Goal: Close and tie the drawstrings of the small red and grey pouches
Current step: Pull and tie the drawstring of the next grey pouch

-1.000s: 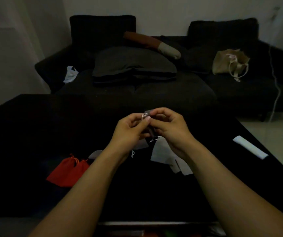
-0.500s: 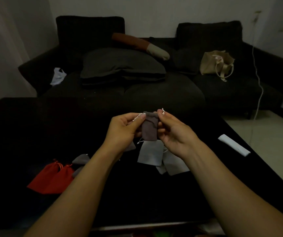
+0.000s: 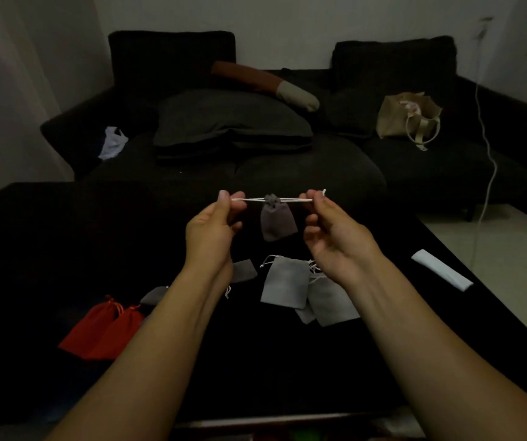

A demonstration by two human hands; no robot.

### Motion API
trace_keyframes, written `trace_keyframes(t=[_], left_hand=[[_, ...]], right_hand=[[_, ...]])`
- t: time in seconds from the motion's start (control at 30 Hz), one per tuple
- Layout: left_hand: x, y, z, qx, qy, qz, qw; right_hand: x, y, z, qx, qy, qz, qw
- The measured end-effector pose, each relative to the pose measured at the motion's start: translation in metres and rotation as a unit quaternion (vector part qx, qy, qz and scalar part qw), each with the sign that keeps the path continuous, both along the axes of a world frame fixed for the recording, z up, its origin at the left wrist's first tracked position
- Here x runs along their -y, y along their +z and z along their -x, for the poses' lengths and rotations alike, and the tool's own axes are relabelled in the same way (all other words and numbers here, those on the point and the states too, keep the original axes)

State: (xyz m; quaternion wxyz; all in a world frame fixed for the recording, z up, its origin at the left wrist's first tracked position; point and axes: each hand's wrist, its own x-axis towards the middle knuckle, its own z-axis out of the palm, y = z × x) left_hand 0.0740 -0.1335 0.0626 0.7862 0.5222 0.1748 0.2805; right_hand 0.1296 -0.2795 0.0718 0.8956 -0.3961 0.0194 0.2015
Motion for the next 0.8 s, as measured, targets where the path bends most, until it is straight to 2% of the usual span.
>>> trace_keyframes(t=[0.1, 0.17, 0.23, 0.33, 0.43, 0.6, 0.7, 0.8], left_hand=[[-0.003, 0.005, 0.001, 0.023, -0.075, 0.073, 0.994], [-0.002, 0.008, 0.003, 0.058, -0.153, 0.149, 0.975], [-0.001, 0.010, 0.005, 0.066, -0.164, 0.164, 0.971], [0.003, 0.008, 0.003, 0.043, -0.103, 0.092, 0.989], [0.008, 0.006, 0.003, 0.033, -0.095, 0.036, 0.994], [0.012, 0.004, 0.010, 0.043, -0.150, -0.079, 0.985], [0.009, 0.004, 0.012, 0.044, -0.141, -0.152, 0.977], [0.007, 0.004, 0.013, 0.021, -0.138, -0.142, 0.980]], right_hand=[[-0.005, 0.003, 0.005, 0.010, 0.015, -0.030, 0.999], [-0.008, 0.004, 0.009, -0.001, 0.045, -0.053, 0.998], [-0.009, 0.004, 0.011, 0.004, 0.071, -0.051, 0.996], [-0.010, 0.003, 0.011, 0.078, 0.057, 0.043, 0.994], [-0.010, 0.001, 0.013, 0.115, 0.046, 0.079, 0.989], [-0.001, 0.003, 0.015, 0.125, 0.111, 0.096, 0.981], [0.004, 0.005, 0.014, 0.110, 0.141, 0.099, 0.979], [0.006, 0.005, 0.015, 0.111, 0.146, 0.119, 0.976]])
